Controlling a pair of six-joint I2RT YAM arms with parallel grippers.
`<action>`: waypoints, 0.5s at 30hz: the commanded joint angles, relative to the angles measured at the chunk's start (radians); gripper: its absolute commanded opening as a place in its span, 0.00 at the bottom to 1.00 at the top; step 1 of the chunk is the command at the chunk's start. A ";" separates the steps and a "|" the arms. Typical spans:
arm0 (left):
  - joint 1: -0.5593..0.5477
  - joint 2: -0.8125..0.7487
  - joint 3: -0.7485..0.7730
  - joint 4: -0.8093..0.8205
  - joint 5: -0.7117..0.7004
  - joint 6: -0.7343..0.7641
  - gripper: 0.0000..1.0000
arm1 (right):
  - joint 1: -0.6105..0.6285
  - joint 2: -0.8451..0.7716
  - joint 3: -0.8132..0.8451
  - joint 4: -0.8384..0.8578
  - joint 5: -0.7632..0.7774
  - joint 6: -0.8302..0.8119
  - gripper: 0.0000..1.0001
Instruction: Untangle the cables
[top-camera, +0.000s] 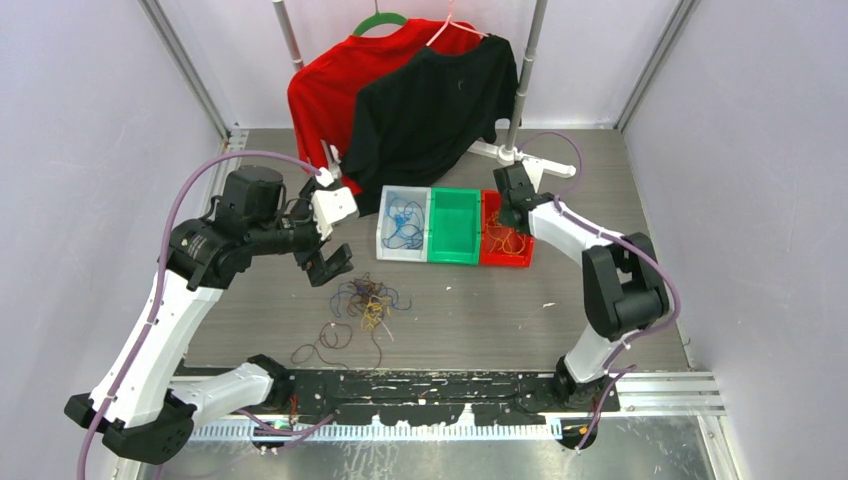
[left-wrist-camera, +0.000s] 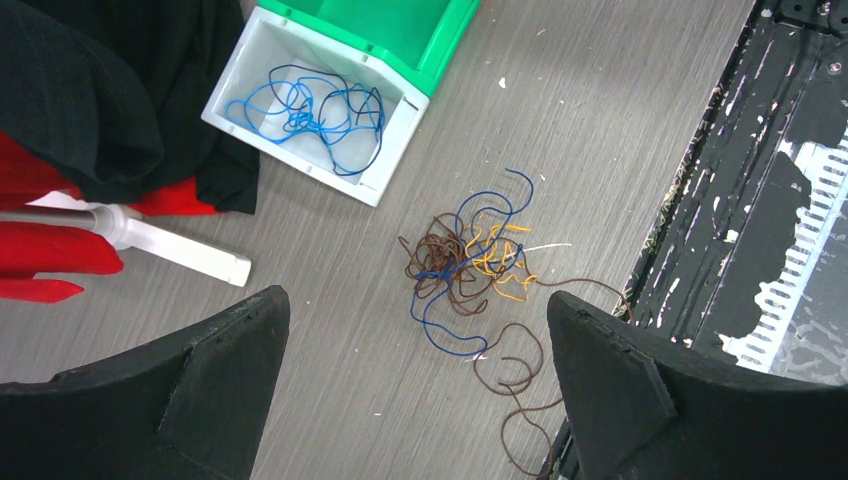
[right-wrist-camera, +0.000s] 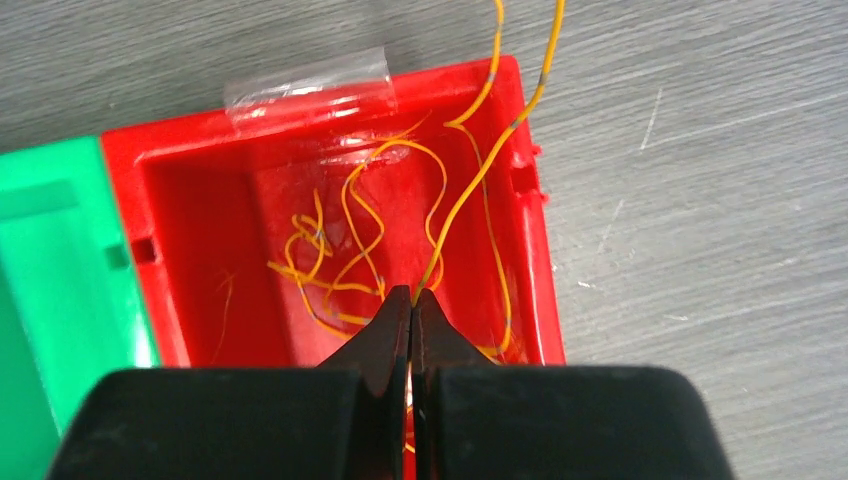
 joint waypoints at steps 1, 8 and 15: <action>-0.004 -0.003 0.031 0.024 0.019 0.010 0.99 | -0.011 0.089 0.094 0.028 -0.029 0.029 0.01; -0.005 0.001 0.031 0.023 0.020 0.015 0.99 | -0.010 0.186 0.159 -0.024 -0.024 0.028 0.01; -0.005 0.025 0.045 0.009 -0.012 -0.026 0.99 | -0.010 0.124 0.197 -0.083 -0.088 0.041 0.25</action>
